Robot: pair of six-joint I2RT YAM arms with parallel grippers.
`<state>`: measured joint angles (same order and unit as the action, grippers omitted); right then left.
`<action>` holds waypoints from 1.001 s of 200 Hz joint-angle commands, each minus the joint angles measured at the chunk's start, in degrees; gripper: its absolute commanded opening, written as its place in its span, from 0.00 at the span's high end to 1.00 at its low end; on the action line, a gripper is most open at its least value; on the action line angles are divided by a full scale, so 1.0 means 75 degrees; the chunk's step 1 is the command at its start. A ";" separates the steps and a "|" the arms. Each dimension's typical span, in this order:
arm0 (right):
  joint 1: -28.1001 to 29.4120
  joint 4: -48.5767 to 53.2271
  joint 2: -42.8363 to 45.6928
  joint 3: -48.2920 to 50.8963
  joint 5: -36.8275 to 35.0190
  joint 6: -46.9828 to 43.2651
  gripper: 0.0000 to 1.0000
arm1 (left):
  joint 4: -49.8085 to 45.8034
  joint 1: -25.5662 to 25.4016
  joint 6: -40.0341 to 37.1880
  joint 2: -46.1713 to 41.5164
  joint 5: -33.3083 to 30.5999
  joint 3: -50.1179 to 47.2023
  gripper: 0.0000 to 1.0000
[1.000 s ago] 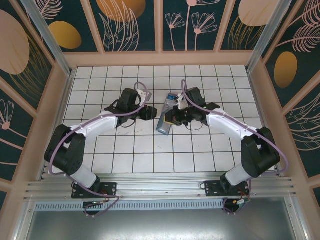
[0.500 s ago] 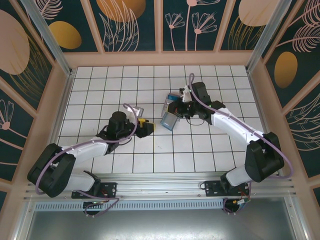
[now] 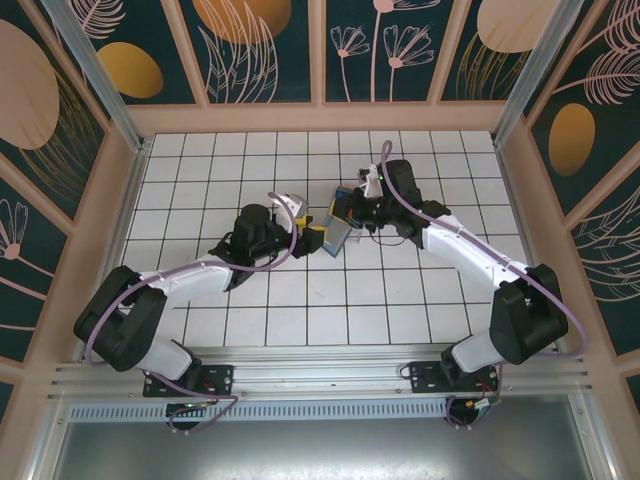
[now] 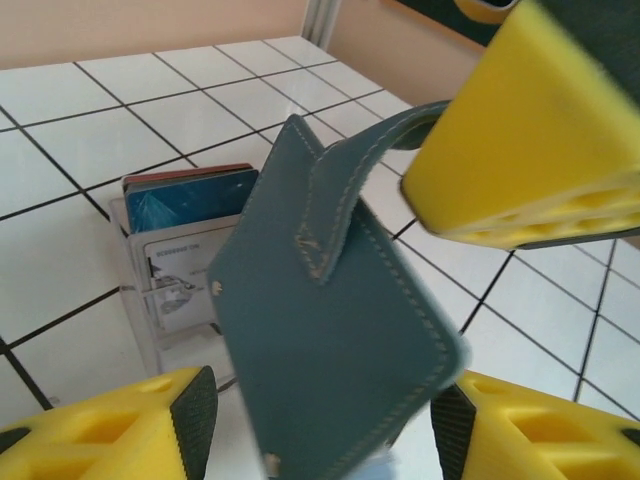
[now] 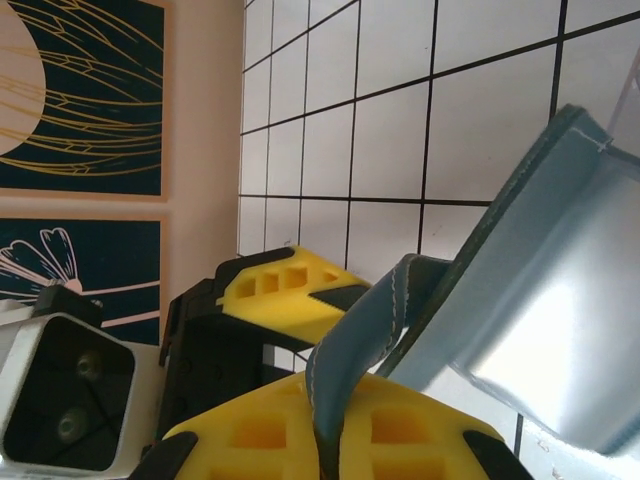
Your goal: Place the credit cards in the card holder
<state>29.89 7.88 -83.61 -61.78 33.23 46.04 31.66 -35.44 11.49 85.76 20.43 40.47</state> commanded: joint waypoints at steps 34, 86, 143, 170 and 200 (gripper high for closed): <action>0.0116 -0.0249 0.0123 -0.0334 0.0402 0.0199 0.90 | -0.0313 -0.0033 -0.0430 0.0576 0.0071 0.0738 0.46; 0.0099 -0.0157 0.0130 -0.0338 0.0432 0.0097 0.90 | -0.0435 -0.0033 -0.0505 0.0579 0.0230 0.0850 0.85; -0.0451 0.1913 0.0005 -0.1410 -0.0280 -0.2092 0.56 | -0.2186 -0.0026 -0.1107 0.0437 0.1005 0.1550 1.00; -0.0854 0.2677 0.0003 -0.1724 -0.0112 -0.3812 0.45 | -0.3645 -0.0014 -0.1513 0.0544 0.1860 0.2299 1.00; -0.0978 0.2310 0.0226 -0.1017 -0.0110 -0.4938 0.40 | -0.5569 -0.0012 -0.2155 0.0855 0.2452 0.3255 1.00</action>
<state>22.76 22.15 -83.50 -72.47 32.75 21.08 3.92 -35.57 0.99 90.50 32.32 59.51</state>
